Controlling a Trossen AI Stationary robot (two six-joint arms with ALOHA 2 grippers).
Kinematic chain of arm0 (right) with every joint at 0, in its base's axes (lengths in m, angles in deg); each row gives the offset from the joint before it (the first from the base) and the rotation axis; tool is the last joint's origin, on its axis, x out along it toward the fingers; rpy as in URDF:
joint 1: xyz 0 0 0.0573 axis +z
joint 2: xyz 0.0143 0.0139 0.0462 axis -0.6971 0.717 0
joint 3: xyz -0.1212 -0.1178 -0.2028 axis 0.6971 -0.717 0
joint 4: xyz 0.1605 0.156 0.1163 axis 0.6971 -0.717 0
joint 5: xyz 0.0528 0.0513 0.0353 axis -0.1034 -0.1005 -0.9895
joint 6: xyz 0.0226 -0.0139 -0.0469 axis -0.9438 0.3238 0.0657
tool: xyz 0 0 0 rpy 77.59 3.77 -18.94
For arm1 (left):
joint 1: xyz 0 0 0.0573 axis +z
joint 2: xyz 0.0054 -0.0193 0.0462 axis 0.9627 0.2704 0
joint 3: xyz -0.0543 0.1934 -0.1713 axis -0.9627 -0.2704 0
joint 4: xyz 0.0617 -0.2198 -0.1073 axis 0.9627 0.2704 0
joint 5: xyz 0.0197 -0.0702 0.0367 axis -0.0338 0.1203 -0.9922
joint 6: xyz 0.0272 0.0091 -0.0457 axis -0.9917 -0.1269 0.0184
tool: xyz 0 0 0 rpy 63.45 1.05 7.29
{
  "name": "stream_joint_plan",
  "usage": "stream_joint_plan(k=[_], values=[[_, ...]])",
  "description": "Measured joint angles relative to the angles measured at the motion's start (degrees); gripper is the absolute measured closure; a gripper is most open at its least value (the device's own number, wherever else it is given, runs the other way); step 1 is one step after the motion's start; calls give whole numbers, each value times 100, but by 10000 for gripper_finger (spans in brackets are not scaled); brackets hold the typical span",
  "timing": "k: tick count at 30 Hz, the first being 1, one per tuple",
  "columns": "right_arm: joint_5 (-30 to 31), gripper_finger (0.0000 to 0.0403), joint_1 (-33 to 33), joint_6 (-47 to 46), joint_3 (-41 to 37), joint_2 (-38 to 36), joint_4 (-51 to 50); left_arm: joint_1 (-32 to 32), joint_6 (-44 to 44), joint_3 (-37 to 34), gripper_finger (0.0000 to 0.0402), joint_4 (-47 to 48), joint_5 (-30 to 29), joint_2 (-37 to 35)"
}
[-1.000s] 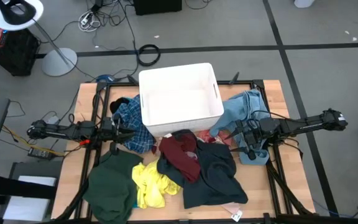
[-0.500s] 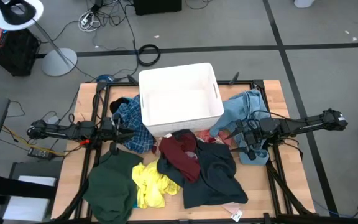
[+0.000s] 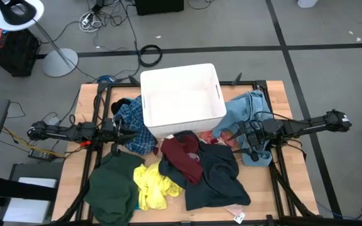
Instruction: Sort clothes
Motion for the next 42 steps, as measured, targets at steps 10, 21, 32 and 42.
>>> stream_joint_plan(k=[10,21,32,42], values=[[-1,135,0,-33,0,0,0,1,-1,1,312,-1,1,0],[-30,135,0,-1946,2,1,0,2,1,0,312,-1,1,-1],[-13,135,-2,-4401,2,-2,62,2,-1,0,312,1,-1,-1],[29,135,-86,-4565,31,1,33,2,-1,2,312,1,-1,-1]])
